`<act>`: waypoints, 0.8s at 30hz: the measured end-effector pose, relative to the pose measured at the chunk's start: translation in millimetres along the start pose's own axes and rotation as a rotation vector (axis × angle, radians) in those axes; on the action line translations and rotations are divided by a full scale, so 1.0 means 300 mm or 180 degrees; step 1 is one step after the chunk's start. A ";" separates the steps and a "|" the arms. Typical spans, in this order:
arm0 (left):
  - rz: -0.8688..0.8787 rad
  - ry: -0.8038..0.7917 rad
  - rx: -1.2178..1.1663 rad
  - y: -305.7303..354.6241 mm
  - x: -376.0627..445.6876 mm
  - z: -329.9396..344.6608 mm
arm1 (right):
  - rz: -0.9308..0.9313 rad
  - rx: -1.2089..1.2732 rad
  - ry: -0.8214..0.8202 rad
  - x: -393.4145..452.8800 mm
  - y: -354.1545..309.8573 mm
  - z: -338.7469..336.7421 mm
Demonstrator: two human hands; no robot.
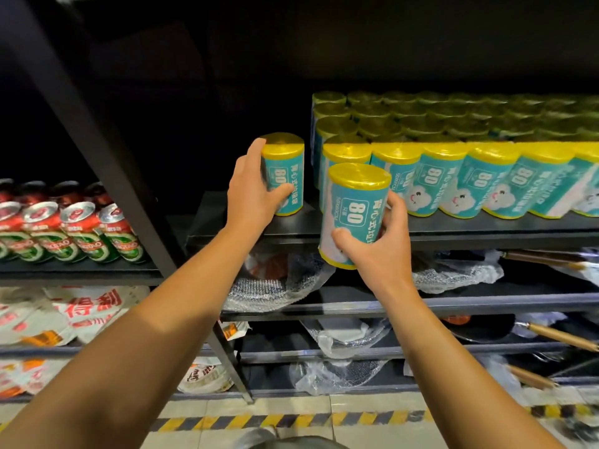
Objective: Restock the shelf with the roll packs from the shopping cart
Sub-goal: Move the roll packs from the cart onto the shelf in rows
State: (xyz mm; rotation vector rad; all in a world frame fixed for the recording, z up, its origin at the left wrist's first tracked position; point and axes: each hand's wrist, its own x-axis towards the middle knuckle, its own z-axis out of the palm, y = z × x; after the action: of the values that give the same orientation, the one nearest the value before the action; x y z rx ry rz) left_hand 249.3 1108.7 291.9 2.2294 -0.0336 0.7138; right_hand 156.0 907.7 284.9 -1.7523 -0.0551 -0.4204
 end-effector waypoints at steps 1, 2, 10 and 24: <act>-0.0002 -0.0012 0.0055 -0.004 0.021 0.010 | 0.0003 0.0037 0.0015 -0.002 -0.001 0.005; -0.0028 -0.0037 0.0109 -0.006 0.045 0.021 | 0.0009 0.0077 0.0040 -0.005 -0.002 0.009; -0.0336 -0.0221 0.0041 -0.046 0.217 0.114 | 0.0034 0.0312 0.0292 -0.007 -0.006 0.058; -0.0228 -0.0184 -0.0230 -0.094 0.468 0.271 | -0.0142 0.0345 0.0552 0.003 0.031 0.106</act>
State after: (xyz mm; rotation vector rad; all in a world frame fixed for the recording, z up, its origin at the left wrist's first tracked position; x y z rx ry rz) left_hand 413.5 1099.6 299.8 2.1704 -0.0082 0.6001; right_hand 167.2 935.7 271.5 -1.6045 0.0068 -0.5902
